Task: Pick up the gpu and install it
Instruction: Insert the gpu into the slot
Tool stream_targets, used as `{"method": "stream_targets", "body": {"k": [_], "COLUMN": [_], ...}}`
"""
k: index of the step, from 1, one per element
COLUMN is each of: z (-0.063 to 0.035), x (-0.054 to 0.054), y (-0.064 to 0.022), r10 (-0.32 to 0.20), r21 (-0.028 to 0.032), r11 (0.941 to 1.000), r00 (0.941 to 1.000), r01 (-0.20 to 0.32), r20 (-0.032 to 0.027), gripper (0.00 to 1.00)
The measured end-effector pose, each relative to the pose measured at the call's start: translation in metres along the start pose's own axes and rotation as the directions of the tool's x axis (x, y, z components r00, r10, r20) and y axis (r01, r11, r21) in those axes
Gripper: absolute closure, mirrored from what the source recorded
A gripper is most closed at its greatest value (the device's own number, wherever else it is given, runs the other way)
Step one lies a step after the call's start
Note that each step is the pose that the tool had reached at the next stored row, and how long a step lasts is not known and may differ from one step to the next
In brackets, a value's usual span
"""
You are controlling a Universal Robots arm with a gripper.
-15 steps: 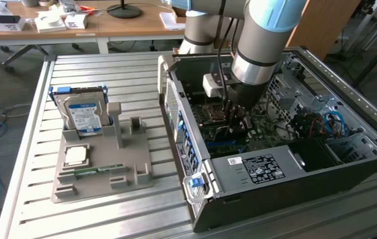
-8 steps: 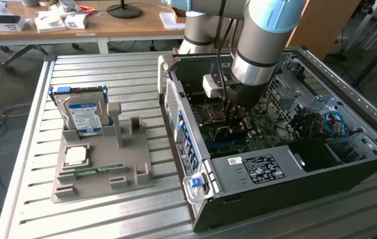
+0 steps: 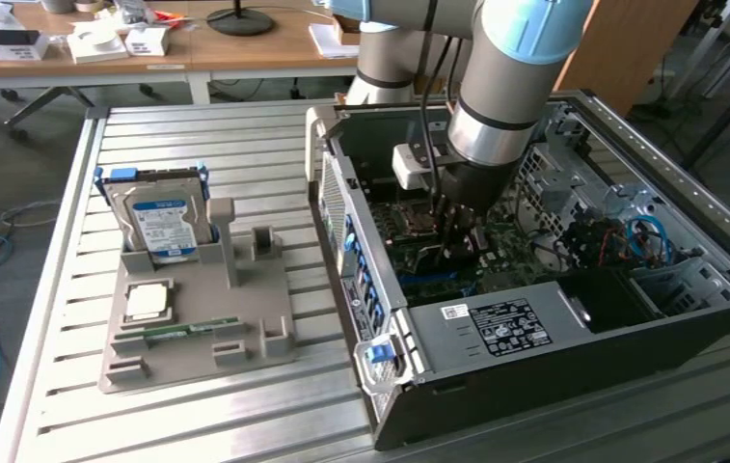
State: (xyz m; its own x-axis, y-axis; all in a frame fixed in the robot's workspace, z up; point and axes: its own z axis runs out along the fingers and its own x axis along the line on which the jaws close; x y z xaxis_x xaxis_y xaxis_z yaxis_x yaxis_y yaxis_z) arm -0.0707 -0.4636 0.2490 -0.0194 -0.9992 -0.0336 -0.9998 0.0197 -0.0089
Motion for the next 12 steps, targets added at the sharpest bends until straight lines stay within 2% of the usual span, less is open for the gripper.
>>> {"method": "stream_targets", "body": {"k": [7, 8, 12], "z": [0.0, 0.0, 0.0], "x": [0.0, 0.0, 0.0], "y": [0.0001, 0.0001, 0.0001], "r10": [0.0, 0.0, 0.0], "r21": [-0.0001, -0.0001, 0.0], "r11": [1.0, 1.0, 1.0], "r00": [1.0, 1.0, 1.0], "r01": [0.0, 0.0, 0.0], "r20": [-0.0001, 0.0, 0.0], "gripper": [0.73, 0.67, 0.67]}}
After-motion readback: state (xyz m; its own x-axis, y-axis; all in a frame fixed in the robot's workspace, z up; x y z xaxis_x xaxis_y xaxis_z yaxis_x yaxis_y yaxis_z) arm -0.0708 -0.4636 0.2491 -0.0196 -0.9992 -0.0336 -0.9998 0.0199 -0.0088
